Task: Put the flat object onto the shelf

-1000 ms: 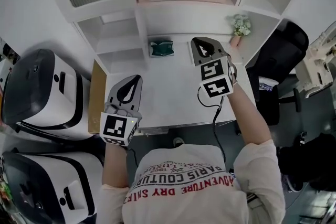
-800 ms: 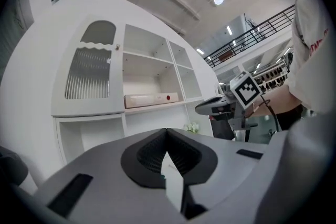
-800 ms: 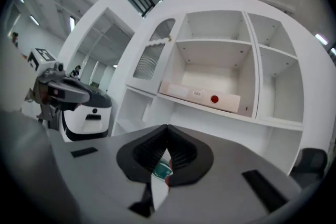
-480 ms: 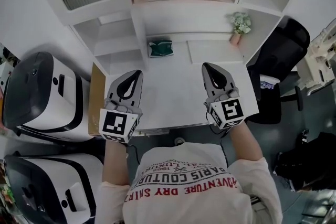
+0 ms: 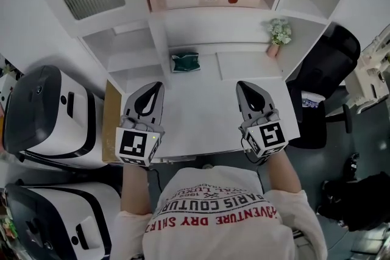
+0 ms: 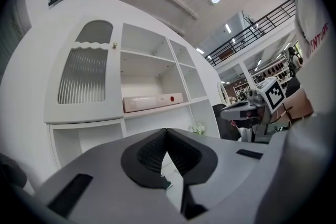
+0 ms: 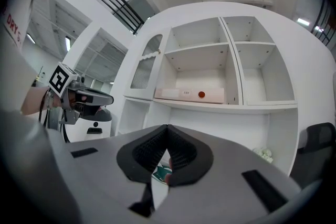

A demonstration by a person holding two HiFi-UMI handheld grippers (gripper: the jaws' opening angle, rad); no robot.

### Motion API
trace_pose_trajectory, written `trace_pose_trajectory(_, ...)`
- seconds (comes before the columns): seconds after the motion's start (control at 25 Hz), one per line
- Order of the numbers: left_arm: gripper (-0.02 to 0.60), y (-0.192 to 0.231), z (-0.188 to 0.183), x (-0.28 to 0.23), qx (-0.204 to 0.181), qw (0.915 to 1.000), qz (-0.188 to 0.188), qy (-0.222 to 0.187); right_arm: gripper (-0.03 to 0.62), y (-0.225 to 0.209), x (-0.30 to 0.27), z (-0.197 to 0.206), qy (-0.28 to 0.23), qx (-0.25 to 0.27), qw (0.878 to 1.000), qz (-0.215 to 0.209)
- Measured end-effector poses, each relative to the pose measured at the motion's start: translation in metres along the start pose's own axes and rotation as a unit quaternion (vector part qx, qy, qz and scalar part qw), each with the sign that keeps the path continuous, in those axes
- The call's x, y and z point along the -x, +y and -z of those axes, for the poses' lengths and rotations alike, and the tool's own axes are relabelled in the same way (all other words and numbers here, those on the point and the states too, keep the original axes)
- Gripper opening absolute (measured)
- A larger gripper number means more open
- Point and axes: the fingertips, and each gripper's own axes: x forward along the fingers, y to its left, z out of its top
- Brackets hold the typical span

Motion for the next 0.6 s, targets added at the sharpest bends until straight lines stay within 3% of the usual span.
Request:
trace_pose_trajectory(0.36, 0.011, -0.001, -0.007, -0.009, -0.005, 1.0, 0.0, -0.004, 0.026, -0.013, -0.013, -0.01, -0.005, 0.028, 0.999, 0.021)
trace_pose_trajectory(0.6, 0.011, -0.009, -0.004, -0.01, -0.005, 0.9999, 0.013, 0.005, 0.026, -0.014, -0.009, -0.011, -0.004, 0.018, 1.0, 0.018)
